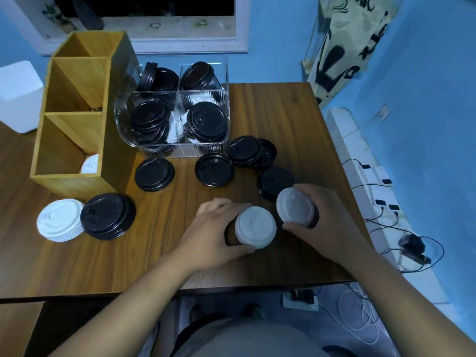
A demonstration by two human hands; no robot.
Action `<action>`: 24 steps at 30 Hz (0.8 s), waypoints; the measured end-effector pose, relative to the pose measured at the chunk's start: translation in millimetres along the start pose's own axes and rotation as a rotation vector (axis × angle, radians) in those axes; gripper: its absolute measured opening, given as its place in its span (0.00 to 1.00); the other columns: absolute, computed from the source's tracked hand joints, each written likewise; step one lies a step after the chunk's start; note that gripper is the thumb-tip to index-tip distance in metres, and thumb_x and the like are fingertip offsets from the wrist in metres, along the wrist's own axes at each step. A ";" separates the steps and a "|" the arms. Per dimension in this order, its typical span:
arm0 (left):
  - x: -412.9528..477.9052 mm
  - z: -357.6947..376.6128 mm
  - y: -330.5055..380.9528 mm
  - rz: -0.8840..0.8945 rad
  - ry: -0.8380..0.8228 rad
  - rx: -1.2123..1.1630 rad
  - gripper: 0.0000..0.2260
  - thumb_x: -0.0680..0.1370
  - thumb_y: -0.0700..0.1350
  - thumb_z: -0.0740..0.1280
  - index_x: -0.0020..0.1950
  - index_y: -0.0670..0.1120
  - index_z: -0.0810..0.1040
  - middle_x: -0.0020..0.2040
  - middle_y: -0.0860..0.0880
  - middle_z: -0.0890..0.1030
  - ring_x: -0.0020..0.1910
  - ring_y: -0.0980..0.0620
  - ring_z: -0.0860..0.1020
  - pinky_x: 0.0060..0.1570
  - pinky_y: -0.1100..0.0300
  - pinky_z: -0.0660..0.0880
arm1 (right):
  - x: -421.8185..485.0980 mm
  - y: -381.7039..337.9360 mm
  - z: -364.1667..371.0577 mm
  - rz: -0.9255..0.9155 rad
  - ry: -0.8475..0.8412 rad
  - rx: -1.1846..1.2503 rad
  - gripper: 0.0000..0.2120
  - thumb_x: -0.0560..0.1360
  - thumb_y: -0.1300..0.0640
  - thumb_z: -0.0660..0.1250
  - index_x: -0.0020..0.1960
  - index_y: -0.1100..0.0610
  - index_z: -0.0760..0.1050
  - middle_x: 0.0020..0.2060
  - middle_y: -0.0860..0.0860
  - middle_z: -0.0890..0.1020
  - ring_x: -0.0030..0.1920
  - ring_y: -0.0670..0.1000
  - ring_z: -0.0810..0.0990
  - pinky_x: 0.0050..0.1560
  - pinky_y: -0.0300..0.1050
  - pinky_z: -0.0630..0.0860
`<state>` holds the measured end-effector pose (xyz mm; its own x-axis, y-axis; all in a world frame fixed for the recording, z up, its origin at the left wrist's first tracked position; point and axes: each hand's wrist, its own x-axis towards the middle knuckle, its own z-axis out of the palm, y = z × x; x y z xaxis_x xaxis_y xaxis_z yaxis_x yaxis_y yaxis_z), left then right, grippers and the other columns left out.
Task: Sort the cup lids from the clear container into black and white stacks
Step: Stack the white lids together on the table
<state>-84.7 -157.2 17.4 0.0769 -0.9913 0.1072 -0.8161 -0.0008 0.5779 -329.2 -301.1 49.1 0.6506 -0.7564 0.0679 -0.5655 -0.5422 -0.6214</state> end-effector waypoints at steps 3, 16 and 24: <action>0.3 -1.4 0.3 -0.069 -0.046 -0.004 0.43 0.66 0.70 0.75 0.78 0.62 0.65 0.64 0.71 0.66 0.68 0.62 0.63 0.69 0.62 0.59 | -2.1 -14.1 -6.5 -0.163 -0.193 0.055 0.39 0.69 0.47 0.79 0.74 0.41 0.63 0.68 0.30 0.65 0.70 0.35 0.63 0.68 0.40 0.65; 0.2 -0.5 -1.7 -0.088 -0.071 -0.015 0.48 0.65 0.75 0.72 0.80 0.61 0.60 0.67 0.55 0.70 0.69 0.55 0.65 0.72 0.61 0.58 | 22.3 -38.6 22.9 -0.367 -0.494 -0.016 0.30 0.75 0.43 0.72 0.74 0.47 0.69 0.71 0.39 0.67 0.70 0.33 0.60 0.65 0.22 0.52; -0.5 -0.4 -1.0 -0.039 -0.062 0.030 0.48 0.65 0.76 0.71 0.80 0.59 0.62 0.70 0.53 0.72 0.72 0.55 0.64 0.73 0.61 0.56 | 18.2 -36.1 29.3 -0.325 -0.497 -0.003 0.31 0.76 0.43 0.71 0.73 0.37 0.61 0.70 0.34 0.65 0.67 0.33 0.65 0.64 0.28 0.61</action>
<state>-83.7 -156.7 17.1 0.0744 -0.9966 0.0344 -0.8301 -0.0428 0.5559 -282.1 -284.6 50.0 0.9495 -0.2902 -0.1196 -0.2988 -0.7186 -0.6280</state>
